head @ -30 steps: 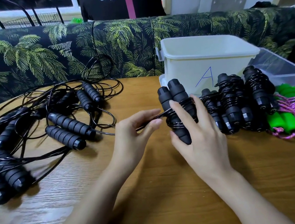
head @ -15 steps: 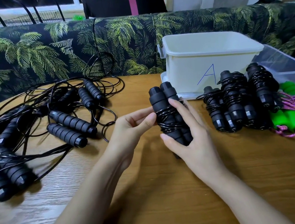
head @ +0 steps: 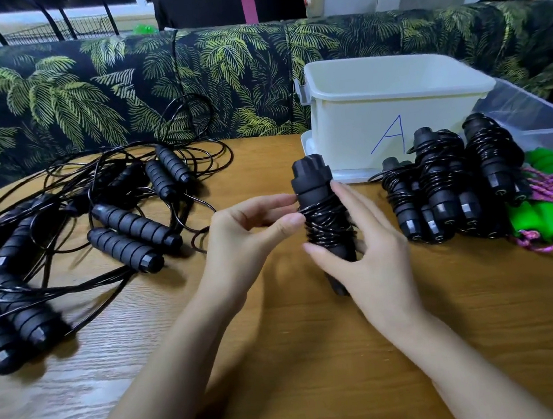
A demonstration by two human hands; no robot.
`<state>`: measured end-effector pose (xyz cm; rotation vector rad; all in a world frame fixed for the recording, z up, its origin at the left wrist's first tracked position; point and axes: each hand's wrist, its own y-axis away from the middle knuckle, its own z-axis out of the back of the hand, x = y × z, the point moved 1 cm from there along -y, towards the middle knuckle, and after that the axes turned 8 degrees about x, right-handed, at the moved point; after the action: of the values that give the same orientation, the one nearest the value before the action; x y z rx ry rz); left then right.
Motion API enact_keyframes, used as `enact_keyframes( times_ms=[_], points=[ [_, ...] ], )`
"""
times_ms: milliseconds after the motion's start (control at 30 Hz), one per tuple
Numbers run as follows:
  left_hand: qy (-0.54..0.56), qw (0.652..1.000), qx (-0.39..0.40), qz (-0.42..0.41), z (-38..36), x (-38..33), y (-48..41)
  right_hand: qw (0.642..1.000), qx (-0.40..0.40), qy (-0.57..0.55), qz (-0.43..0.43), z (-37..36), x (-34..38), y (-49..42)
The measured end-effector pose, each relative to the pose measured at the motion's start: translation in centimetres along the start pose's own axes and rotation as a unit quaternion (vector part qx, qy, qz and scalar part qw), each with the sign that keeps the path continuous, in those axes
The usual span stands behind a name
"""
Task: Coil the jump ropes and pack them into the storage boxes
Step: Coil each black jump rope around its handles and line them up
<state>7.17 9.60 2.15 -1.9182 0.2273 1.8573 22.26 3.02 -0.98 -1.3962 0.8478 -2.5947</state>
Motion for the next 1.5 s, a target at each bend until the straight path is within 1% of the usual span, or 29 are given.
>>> enact_keyframes(
  times_ms=[167, 200, 267, 333, 433, 500, 600, 667, 767, 867, 967, 1167, 1233, 1367, 1500],
  points=[
    [0.012, 1.0, -0.005, 0.005, 0.3, 0.1, -0.2, 0.988, 0.041, -0.145, -0.033, 0.3, 0.8, 0.1],
    [0.023, 1.0, 0.009, 0.013, 0.4, 0.1, -0.3, 0.986, 0.049, -0.159, -0.033, 0.4, 0.9, 0.1],
    [0.063, 0.996, 0.059, 0.029, 0.4, -0.2, -0.3, 0.981, 0.067, -0.182, -0.031, 0.5, 0.9, 0.0],
    [0.08, 0.991, 0.103, 0.03, 0.2, -0.3, -0.3, 0.978, 0.077, -0.192, -0.02, 0.6, 0.7, -0.2],
    [0.08, 0.991, 0.11, 0.017, 0.2, -0.4, -0.2, 0.983, 0.073, -0.171, -0.004, 0.7, 0.4, -0.4],
    [0.075, 0.992, 0.096, 0.014, 0.3, -0.3, -0.2, 0.983, 0.082, -0.165, -0.006, 0.6, 0.4, -0.4],
    [0.07, 0.996, 0.057, 0.013, 0.2, -0.1, -0.2, 0.989, 0.077, -0.124, 0.0, 0.4, 0.6, -0.1],
    [0.065, 0.997, 0.031, 0.008, -0.1, 0.0, -0.2, 0.996, 0.06, -0.062, 0.012, 0.0, 0.7, 0.2],
    [0.065, 0.998, 0.002, 0.008, -0.7, 0.2, -0.1, 0.996, 0.046, 0.071, 0.027, -0.8, 0.8, 0.4],
    [0.064, 0.997, -0.029, 0.011, -1.1, 0.4, 0.0, 0.99, 0.02, 0.133, 0.037, -1.1, 1.1, 0.3],
    [0.063, 0.998, -0.027, 0.011, -1.0, 0.3, 0.0, 0.993, 0.026, 0.106, 0.046, -0.6, 0.7, 0.2],
    [0.077, 0.996, 0.031, 0.026, -0.5, 0.2, -0.1, 0.999, 0.038, 0.027, 0.025, 0.1, 0.0, 0.0],
    [0.082, 0.995, 0.047, 0.031, -0.4, 0.0, -0.1, 0.999, 0.035, 0.03, 0.029, 0.3, 0.0, -0.1],
    [0.089, 0.995, 0.038, 0.031, -0.1, -0.2, -0.1, 0.998, 0.05, 0.025, 0.028, 0.6, 0.1, -0.4],
    [0.089, 0.995, 0.026, 0.033, 0.1, -0.3, -0.2, 0.997, 0.069, -0.028, 0.019, 0.7, 0.2, -0.5]
  ],
)
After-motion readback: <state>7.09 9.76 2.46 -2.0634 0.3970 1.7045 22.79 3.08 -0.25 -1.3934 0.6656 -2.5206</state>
